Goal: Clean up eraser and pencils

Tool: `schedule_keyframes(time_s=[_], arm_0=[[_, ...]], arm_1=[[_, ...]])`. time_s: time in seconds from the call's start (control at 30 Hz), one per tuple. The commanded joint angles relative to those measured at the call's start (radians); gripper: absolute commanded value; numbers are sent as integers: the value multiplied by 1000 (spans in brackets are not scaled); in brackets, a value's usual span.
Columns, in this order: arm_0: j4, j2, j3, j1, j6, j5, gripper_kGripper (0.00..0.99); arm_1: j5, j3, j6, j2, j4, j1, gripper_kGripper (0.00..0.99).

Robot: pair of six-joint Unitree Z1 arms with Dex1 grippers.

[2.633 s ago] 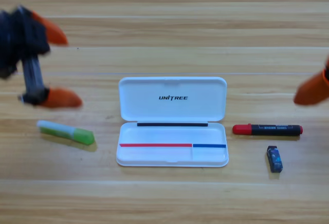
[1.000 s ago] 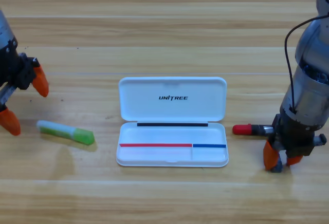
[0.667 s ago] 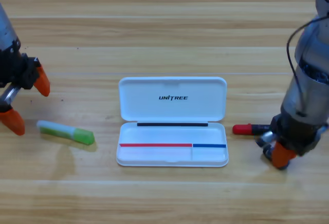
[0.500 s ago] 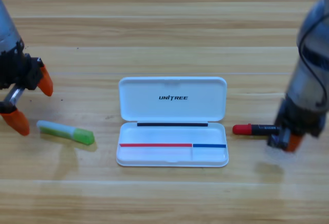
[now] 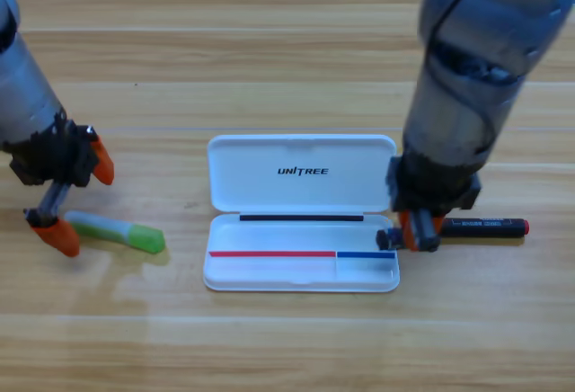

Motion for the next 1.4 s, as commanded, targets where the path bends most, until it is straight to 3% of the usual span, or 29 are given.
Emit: schedule_keyframes(time_s=[0.03, 0.47, 0.53, 0.73, 0.93, 1.07, 1.23, 1.3, 1.4], arm_0=[[-24, 42, 30, -20, 3, 1, 980], [-58, 82, 56, -20, 28, -19, 980], [-76, 82, 70, -20, 27, -23, 980], [-114, 82, 95, -20, 27, -28, 931], [-153, 87, 119, -19, 25, -34, 854], [-164, 96, 125, -19, 27, -43, 764], [-164, 113, 125, -8, 33, -68, 693], [-162, 121, 125, -6, 43, -69, 580], [-160, 127, 124, 0, 82, -83, 265]], arm_1=[[31, -52, -7, 142, 12, 30, 0], [40, -138, -6, 227, 10, 21, 31], [40, -138, -4, 236, 10, 16, 192], [17, -126, -4, 219, 10, 5, 799], [17, -52, -4, 50, 13, -5, 910], [29, 51, -4, -111, 13, -28, 985], [43, 173, -7, -215, 13, -100, 990], [35, 193, -49, -204, 13, -151, 986], [-11, 206, -110, -137, -20, -220, 979]])
